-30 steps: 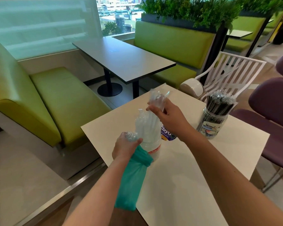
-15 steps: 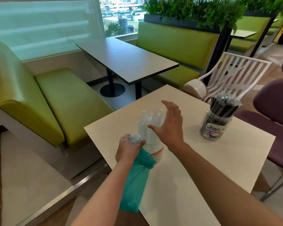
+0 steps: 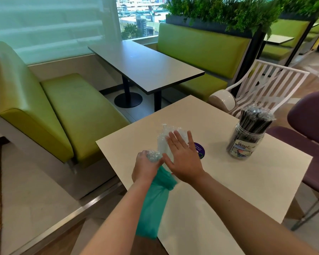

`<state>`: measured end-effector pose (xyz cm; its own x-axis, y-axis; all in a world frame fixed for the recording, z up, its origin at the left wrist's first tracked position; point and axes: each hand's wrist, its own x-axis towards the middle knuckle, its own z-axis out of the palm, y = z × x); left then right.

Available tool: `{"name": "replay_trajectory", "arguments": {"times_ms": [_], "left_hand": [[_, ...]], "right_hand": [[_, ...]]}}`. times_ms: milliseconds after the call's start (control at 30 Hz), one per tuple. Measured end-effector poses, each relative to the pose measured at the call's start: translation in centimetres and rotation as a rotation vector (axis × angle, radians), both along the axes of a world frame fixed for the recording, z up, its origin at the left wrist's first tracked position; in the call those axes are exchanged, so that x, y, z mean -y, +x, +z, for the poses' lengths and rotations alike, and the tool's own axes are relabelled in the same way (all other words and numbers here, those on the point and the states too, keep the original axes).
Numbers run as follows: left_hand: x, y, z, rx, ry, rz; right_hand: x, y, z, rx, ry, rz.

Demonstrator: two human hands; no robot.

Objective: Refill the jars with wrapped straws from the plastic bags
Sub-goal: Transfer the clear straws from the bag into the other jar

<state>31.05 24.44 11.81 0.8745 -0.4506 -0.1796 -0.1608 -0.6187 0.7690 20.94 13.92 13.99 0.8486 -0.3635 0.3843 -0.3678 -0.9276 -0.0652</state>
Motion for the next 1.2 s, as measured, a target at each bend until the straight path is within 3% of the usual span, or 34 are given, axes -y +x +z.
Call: {"name": "replay_trajectory", "arguments": {"times_ms": [100, 267, 400, 667, 867, 1067, 1200], "left_hand": [[0.0, 0.1, -0.2, -0.034, -0.035, -0.001], [-0.1, 0.0, -0.1, -0.078, -0.027, -0.015], [-0.2, -0.1, -0.2, -0.074, -0.002, -0.019], [-0.1, 0.1, -0.1, -0.083, 0.004, -0.026], [-0.1, -0.1, 0.0, -0.073, 0.009, -0.016], [-0.3, -0.2, 0.0, -0.081, 0.009, -0.025], [-0.3, -0.1, 0.1, -0.088, -0.006, -0.030]], "right_hand": [[0.7, 1.2, 1.8, 0.095, 0.039, -0.065], [2.2, 2.8, 3.1, -0.216, 0.113, -0.103], [3.3, 3.0, 3.4, -0.176, 0.314, -0.013], [4.0, 2.5, 4.4, -0.010, 0.170, 0.133], [3.8, 0.9, 2.3, -0.251, 0.056, 0.054], [2.8, 2.8, 3.5, 0.023, 0.134, 0.071], [3.0, 4.2, 3.9, -0.128, 0.134, 0.083]]}}
